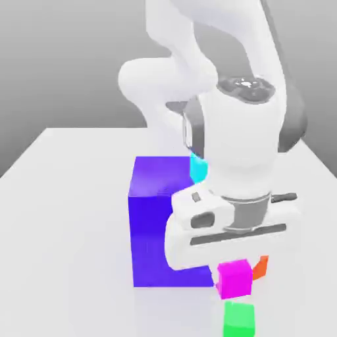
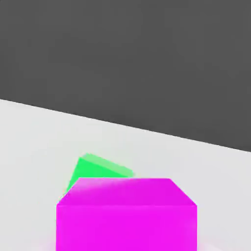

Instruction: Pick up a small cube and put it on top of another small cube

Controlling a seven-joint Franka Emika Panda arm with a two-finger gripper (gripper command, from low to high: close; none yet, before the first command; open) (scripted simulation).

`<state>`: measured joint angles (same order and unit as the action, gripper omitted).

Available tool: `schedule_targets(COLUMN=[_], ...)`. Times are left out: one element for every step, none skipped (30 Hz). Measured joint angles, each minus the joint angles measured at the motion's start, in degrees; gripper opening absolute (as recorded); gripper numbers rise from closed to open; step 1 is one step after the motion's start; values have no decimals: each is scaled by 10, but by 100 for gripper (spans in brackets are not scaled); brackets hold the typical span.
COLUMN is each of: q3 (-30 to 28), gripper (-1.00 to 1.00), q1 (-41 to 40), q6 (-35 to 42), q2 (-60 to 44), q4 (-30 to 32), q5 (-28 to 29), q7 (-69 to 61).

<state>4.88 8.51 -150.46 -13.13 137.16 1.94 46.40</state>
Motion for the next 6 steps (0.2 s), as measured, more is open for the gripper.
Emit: schedule_targets(q3=[-2,-5,-7,-7,-7,-7], gripper=[-100,-100,100,100,100,100], q1=[4,7,8,8,8,8], q6=[-17,-35,-49,-49,-49,-49], q2=[-19,-39,-54,-54,-54,-54], q4=[-1,-2,-3,-3,-3,-3], q5=[5,9,12,12,12,12], q7=[4,8,11,11,11,11])
